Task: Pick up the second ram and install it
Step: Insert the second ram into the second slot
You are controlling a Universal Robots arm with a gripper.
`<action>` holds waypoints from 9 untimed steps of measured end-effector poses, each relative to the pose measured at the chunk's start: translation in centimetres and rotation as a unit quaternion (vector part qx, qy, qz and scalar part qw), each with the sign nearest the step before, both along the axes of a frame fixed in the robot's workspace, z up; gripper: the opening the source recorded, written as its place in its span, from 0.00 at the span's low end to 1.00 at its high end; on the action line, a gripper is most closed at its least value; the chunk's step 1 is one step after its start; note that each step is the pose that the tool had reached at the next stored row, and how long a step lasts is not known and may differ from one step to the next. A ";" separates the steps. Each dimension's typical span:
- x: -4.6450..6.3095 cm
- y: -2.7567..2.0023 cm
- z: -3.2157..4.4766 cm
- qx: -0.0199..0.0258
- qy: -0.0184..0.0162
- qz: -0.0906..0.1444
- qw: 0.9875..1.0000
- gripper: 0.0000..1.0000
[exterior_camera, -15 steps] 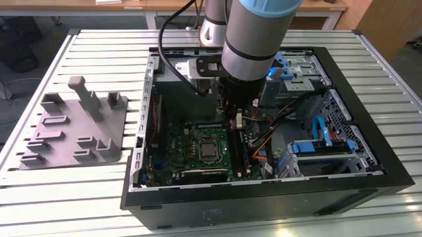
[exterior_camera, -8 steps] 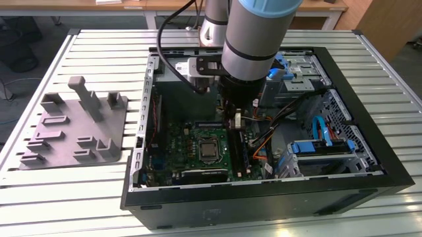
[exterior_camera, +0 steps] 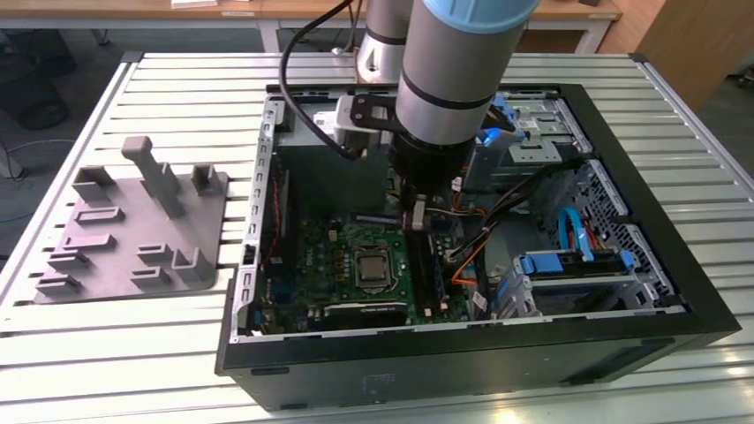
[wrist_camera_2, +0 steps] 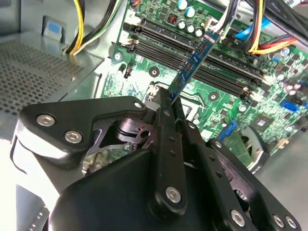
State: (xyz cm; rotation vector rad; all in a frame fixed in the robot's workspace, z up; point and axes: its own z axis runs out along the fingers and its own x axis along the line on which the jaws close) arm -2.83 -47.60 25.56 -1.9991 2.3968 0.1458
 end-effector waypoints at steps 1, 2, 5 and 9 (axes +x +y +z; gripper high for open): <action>0.0 0.00 0.00 0.000 0.000 -0.008 1.000 0.14; 0.0 0.00 0.00 0.000 0.000 -0.016 1.000 0.14; 0.0 0.00 -0.01 -0.001 0.000 -0.038 0.999 0.14; 0.0 0.00 -0.03 -0.001 0.000 -0.065 0.998 0.14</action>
